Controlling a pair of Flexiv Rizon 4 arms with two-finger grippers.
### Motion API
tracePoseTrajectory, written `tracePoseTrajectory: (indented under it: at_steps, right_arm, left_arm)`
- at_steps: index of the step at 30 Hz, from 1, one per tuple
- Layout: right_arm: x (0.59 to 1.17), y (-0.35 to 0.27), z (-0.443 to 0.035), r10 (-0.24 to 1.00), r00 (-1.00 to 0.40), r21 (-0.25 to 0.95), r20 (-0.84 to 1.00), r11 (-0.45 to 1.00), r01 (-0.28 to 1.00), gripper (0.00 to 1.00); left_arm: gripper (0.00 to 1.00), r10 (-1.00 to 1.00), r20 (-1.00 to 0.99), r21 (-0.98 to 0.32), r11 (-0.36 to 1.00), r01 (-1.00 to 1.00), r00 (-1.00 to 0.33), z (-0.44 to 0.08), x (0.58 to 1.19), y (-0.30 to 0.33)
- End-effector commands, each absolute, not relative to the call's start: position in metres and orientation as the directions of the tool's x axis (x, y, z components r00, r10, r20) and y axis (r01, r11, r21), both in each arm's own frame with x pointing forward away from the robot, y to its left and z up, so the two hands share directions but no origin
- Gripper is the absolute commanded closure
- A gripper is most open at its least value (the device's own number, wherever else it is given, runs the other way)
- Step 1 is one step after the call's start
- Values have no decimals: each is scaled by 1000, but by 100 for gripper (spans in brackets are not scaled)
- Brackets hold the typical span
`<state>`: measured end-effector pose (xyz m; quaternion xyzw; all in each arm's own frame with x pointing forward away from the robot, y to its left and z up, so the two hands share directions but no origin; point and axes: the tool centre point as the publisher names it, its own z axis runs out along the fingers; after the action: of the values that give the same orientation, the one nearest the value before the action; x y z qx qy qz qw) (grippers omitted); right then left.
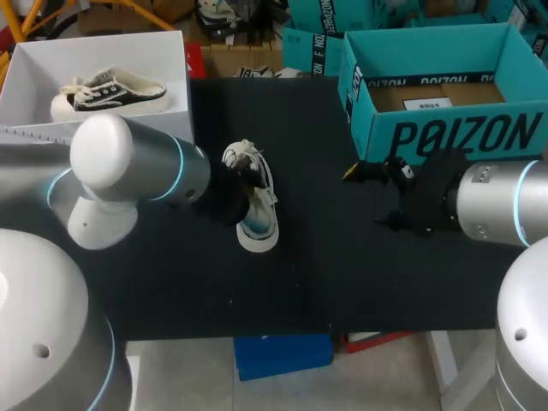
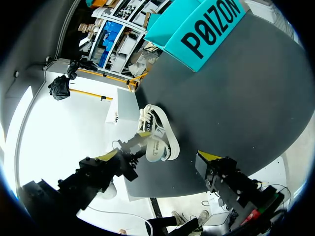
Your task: Take the shoe out of the shoebox, open the shoe tongue, remove and reinsert the insole, then place the shoe into the shoebox
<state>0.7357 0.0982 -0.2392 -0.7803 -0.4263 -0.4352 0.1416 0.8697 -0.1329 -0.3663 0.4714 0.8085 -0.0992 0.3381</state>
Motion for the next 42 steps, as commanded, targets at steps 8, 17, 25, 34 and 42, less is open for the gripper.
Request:
tracePoseTrajectory:
  at_steps: [8, 17, 25, 34, 42]
  right_arm:
    - [734, 92, -240, 531, 259, 126, 807, -582, 803, 0]
    - [734, 92, -240, 531, 259, 126, 807, -582, 803, 0]
    - [734, 92, -240, 531, 259, 126, 807, -582, 803, 0]
    - [734, 92, -240, 531, 259, 126, 807, -582, 803, 0]
    - [734, 92, -240, 531, 259, 126, 807, -582, 803, 0]
  left_arm:
    - [56, 704, -634, 178, 536, 825, -320, -360, 869, -126]
    - [53, 695, -645, 174, 538, 825, -317, -353, 865, -120]
    - [71, 692, -640, 165, 547, 821, -333, -359, 861, -112]
    - [70, 702, -624, 154, 541, 827, -343, -369, 863, -116]
    - [71, 705, -621, 149, 534, 832, -341, -372, 864, -123]
